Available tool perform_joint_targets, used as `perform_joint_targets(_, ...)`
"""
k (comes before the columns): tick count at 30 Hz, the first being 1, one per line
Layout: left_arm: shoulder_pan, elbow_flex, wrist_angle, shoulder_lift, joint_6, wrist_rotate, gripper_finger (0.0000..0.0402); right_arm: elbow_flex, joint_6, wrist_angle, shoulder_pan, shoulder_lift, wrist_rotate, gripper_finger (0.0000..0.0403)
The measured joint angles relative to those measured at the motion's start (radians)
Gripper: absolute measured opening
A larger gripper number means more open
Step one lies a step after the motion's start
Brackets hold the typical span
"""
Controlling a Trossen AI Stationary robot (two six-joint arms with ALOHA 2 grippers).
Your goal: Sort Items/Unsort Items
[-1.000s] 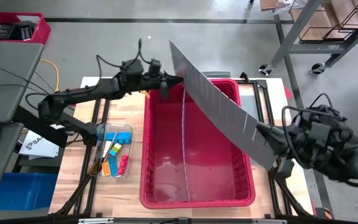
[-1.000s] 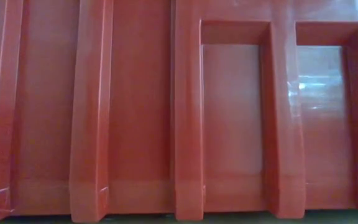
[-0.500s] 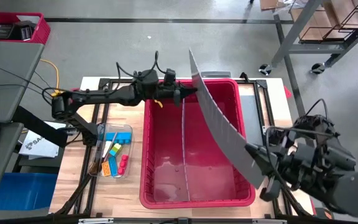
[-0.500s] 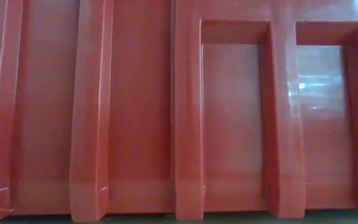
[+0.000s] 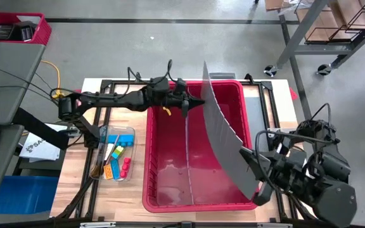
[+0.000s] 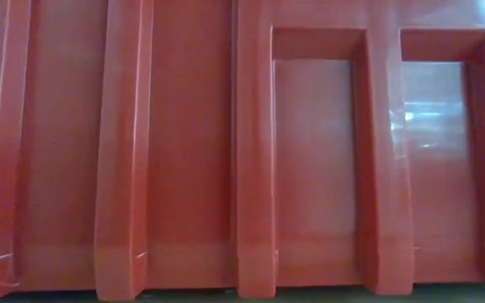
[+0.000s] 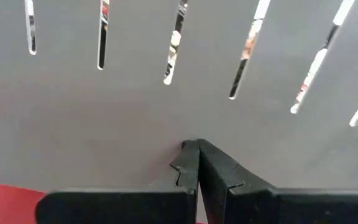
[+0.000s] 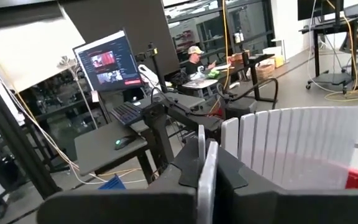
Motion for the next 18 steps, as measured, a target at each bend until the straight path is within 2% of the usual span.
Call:
perform_joint_targets(6, -0.003, 0.000, 0.084, 0.038, -0.011, -0.001, 0.0000, -0.016, 0.068, -0.098, 0.001, 0.000, 0.000, 0.0000)
perform_joint_targets(11, -0.003, 0.000, 0.080, 0.040, 0.017, -0.038, 0.0000, -0.055, 0.237, -0.209, -0.005, -0.001, 0.007, 0.0000)
perform_joint_targets(18, -0.010, 0.003, 0.089, 0.073, 0.044, -0.080, 0.0000, -0.102, 0.333, -0.265, -0.012, -0.001, -0.005, 0.0000)
